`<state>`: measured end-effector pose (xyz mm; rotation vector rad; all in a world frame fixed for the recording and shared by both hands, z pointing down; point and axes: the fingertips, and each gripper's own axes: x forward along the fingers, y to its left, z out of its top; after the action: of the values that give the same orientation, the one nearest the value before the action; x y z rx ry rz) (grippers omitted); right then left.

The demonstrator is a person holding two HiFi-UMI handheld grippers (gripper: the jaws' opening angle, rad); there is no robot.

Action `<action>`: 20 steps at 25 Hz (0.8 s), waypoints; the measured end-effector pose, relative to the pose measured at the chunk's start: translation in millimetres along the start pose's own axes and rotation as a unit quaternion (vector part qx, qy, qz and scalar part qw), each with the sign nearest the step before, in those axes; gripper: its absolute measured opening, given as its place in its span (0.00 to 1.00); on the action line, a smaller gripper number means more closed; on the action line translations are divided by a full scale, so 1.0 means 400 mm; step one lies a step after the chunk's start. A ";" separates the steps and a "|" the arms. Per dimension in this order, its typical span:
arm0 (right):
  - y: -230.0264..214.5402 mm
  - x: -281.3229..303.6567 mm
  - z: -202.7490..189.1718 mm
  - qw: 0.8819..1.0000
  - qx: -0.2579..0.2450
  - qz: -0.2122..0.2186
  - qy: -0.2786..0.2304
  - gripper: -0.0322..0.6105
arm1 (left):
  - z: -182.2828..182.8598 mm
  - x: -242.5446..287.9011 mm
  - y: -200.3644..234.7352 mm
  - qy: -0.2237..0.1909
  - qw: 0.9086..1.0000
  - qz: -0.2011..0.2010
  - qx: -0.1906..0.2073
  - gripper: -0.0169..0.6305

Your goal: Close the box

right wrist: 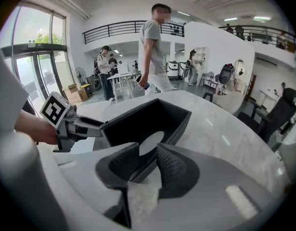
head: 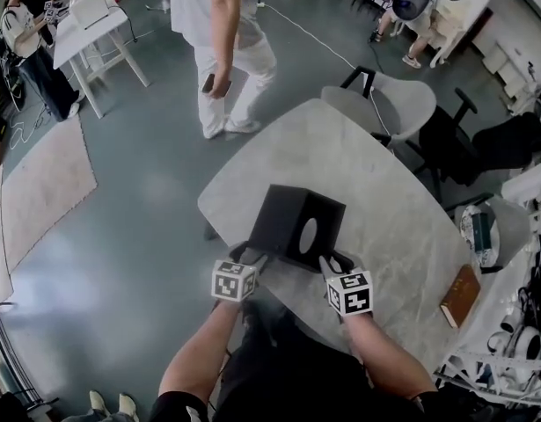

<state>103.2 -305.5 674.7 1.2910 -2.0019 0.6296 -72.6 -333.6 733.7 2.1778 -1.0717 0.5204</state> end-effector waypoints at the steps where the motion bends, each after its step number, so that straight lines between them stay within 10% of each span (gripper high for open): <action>1: 0.002 0.000 0.000 1.000 -0.005 -0.003 0.000 0.24 | 0.000 -0.001 -0.001 0.003 1.000 -0.011 -0.002 0.48; 20: -0.011 0.005 0.005 1.000 0.001 -0.020 -0.019 0.24 | 0.020 0.005 -0.001 0.030 0.997 -0.063 -0.033 0.48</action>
<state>106.0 -309.7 675.1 1.3494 -2.0010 0.5926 -70.6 -340.1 729.1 2.1423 -0.8999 0.4835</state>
